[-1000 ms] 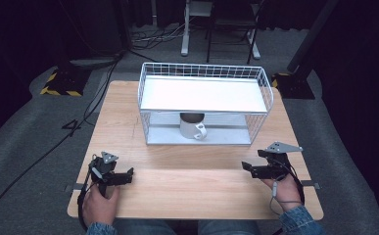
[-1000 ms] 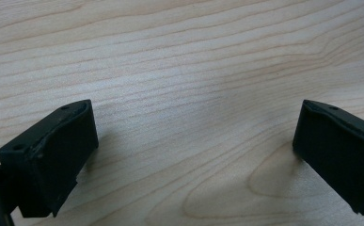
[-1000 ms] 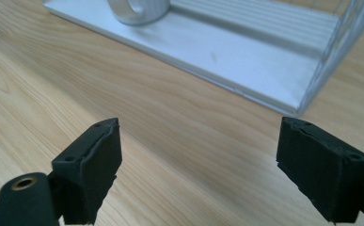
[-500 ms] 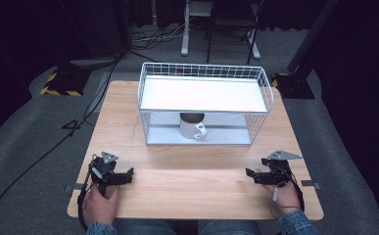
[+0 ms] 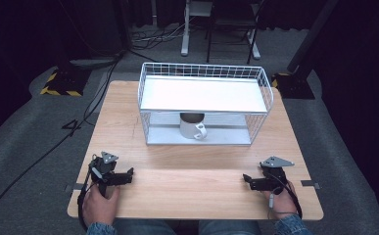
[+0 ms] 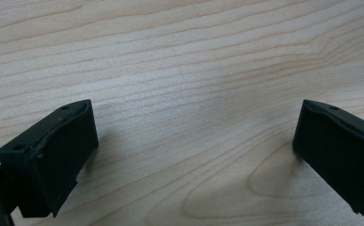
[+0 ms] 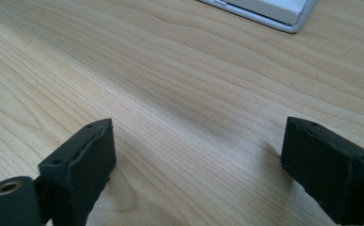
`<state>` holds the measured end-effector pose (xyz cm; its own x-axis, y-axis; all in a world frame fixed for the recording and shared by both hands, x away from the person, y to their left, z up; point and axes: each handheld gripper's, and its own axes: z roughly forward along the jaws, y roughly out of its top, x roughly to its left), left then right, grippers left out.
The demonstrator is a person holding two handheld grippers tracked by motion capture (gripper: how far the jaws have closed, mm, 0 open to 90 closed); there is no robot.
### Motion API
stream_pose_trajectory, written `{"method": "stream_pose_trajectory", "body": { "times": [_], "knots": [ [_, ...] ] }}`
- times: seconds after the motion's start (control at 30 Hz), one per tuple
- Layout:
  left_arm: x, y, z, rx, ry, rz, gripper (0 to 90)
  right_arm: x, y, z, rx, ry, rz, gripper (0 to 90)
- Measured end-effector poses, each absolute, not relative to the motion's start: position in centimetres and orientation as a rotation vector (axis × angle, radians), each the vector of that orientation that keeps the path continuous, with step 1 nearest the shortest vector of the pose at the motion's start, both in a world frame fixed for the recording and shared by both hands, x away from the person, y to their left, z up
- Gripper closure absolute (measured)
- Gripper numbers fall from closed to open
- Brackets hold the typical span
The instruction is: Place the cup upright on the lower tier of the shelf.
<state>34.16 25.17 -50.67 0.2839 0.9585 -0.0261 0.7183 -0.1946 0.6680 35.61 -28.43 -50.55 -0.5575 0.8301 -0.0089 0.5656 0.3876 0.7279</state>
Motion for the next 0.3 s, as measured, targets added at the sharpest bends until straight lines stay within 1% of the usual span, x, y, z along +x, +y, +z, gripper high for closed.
{"method": "stream_pose_trajectory", "body": {
  "times": [0.17,0.3],
  "knots": [
    [34.16,25.17,-50.68,1.984,1.497,0.544,0.8,35.71,-28.26,-50.63,1.272,2.246,0.939,2.6],
    [34.16,25.17,-50.68,1.984,1.497,0.544,0.8,35.76,-28.23,-50.64,1.282,2.243,0.932,1.2]
  ]
}}
